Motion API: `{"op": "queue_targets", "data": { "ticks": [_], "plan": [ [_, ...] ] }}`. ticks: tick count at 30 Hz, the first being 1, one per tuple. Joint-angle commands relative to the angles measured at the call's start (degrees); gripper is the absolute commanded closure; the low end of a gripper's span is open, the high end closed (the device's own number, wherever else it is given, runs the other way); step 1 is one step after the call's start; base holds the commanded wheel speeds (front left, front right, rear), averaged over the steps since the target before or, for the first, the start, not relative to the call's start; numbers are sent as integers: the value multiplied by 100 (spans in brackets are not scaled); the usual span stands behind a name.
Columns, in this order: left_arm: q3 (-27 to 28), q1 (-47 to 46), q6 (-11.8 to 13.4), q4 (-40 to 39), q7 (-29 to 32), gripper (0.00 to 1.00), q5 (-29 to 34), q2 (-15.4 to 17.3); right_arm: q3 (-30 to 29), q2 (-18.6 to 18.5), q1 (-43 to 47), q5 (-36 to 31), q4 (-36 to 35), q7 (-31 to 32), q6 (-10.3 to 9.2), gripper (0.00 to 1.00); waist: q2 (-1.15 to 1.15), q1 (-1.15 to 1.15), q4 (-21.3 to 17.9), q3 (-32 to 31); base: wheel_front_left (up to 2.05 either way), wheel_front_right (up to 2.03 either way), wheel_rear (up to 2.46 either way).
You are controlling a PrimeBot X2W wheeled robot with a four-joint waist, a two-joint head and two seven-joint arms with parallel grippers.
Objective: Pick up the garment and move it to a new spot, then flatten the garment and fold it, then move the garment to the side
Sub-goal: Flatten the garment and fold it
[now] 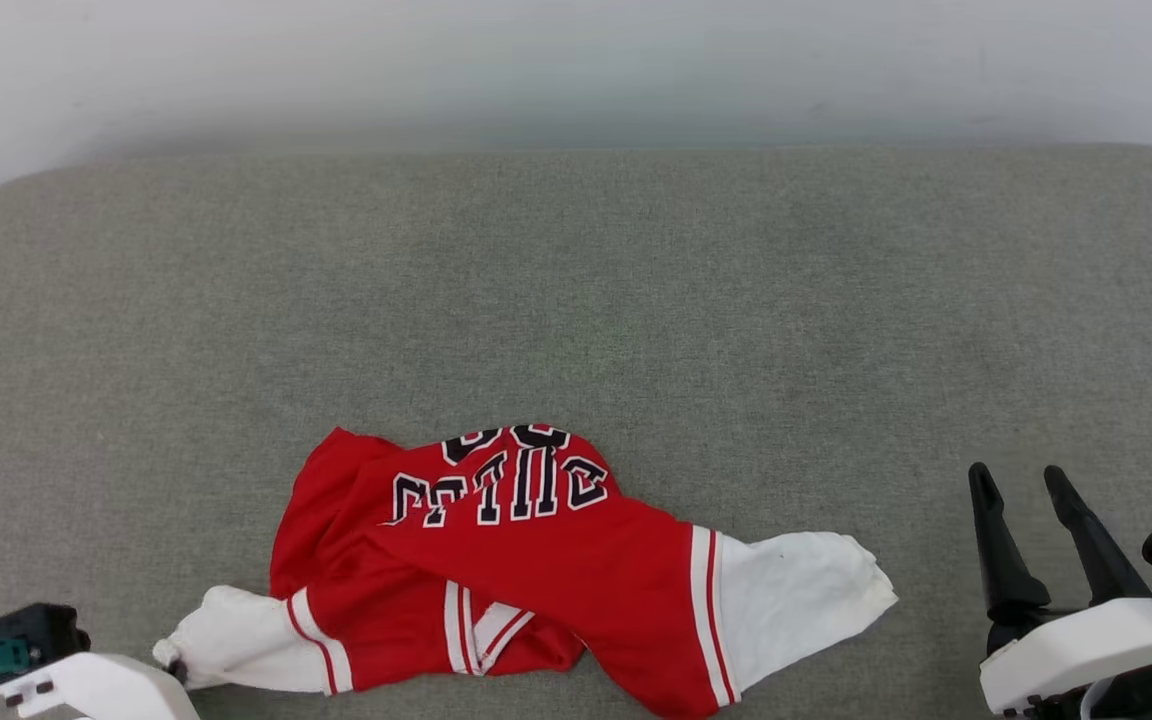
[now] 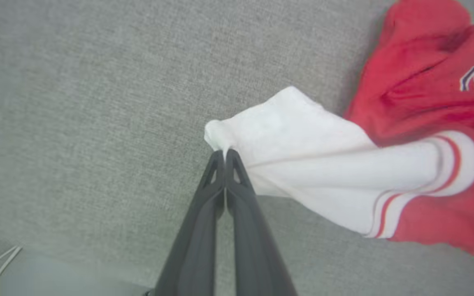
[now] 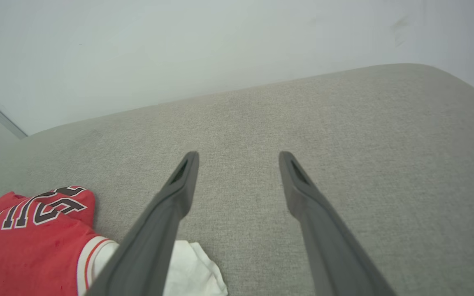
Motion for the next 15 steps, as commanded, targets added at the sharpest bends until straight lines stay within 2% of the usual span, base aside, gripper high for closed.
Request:
{"op": "queue_targets", "data": {
  "ticks": [1,2,3,4,5,10,15],
  "plan": [
    [38,24,-167,295,-165,100,-105,-171,23,5,-113,15,-17,10,-2,0,0,0,43,77,0,0,0],
    [0,-4,-274,455,-201,100,-176,-278,25,5,-130,2,-17,21,-2,0,0,0,50,92,0,0,0],
    [-21,-67,-369,621,-265,81,-190,-385,33,5,-136,-19,-17,32,-2,0,0,0,57,99,0,0,0],
    [-38,-136,-437,775,-347,51,-168,-450,42,6,-152,-40,-24,43,-2,0,0,0,58,103,0,0,0],
    [-41,-218,-505,911,-439,0,-169,-537,41,5,-168,-45,-32,44,-2,0,0,0,58,103,0,0,0],
    [-5,-492,-684,1323,-1074,0,79,-717,51,5,-166,-103,-60,57,-2,0,0,0,8,-3,0,0,0],
    [-74,-781,-714,1197,-1724,0,582,-643,21,5,-51,-77,-53,75,-2,0,0,0,-24,-181,0,0,0]
  ]
}}
